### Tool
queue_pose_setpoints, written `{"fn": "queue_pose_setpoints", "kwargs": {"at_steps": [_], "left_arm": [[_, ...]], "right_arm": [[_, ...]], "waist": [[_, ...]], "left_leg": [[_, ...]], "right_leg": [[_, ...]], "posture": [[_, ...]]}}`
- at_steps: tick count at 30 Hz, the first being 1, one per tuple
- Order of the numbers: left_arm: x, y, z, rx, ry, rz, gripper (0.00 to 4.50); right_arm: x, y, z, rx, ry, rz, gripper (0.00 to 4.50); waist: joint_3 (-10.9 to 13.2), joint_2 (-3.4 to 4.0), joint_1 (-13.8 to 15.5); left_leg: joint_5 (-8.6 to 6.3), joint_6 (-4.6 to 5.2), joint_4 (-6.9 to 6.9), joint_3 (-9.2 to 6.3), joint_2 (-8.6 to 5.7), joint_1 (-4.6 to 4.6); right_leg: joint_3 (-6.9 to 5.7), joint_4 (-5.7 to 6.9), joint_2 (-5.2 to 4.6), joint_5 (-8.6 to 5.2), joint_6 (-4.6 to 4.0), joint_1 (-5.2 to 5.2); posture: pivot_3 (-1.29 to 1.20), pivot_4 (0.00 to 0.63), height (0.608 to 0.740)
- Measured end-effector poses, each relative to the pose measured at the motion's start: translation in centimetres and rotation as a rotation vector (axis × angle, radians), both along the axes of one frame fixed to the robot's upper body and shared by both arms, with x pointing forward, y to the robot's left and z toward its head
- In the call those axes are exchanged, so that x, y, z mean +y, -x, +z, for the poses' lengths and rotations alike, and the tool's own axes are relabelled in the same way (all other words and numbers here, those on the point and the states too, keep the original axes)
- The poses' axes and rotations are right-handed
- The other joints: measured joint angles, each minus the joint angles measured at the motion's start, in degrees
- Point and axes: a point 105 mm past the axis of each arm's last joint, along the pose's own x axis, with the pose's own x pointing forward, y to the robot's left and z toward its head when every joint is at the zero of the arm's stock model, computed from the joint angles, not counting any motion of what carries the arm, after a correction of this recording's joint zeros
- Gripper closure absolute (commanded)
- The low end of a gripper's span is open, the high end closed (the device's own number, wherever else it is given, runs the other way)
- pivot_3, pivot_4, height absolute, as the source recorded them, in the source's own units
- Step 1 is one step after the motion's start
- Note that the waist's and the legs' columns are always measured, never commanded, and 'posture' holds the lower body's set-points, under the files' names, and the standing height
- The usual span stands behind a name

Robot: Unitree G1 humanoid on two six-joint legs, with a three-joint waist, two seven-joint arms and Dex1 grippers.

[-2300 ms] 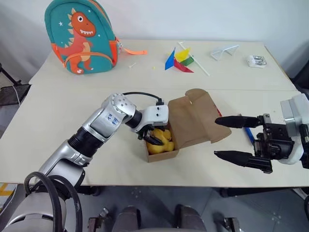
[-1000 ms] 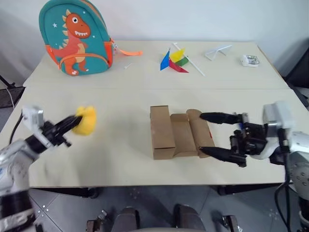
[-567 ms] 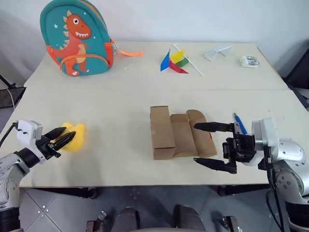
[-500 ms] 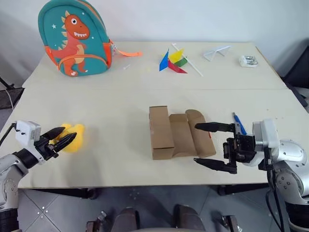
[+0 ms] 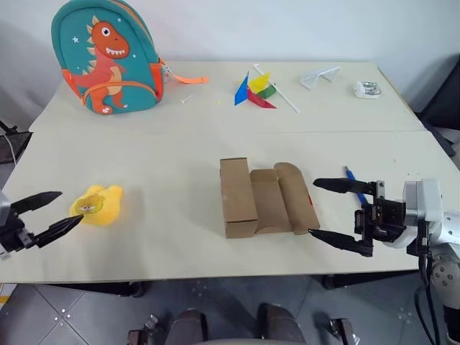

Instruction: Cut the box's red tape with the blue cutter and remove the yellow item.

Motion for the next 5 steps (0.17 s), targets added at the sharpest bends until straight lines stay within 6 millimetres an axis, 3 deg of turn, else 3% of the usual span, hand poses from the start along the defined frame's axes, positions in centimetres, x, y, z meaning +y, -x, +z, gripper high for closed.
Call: {"fn": "queue_pose_setpoints", "kwargs": {"at_steps": [5], "left_arm": [[-1.5,2.5,-2.3,0.049,-0.011,-0.041,0.46]], "right_arm": [[-1.4,1.2,-2.0,0.090,0.021,-0.053,0.00]], "waist": [[0.0,0.00,0.3]], "left_leg": [[-0.13,-0.01,-0.03,0.09,0.07,0.10]], "right_leg": [[-0.05,-0.04,0.00,0.00,0.00,0.04]], "posture": [[0.00,0.150,0.740]]}}
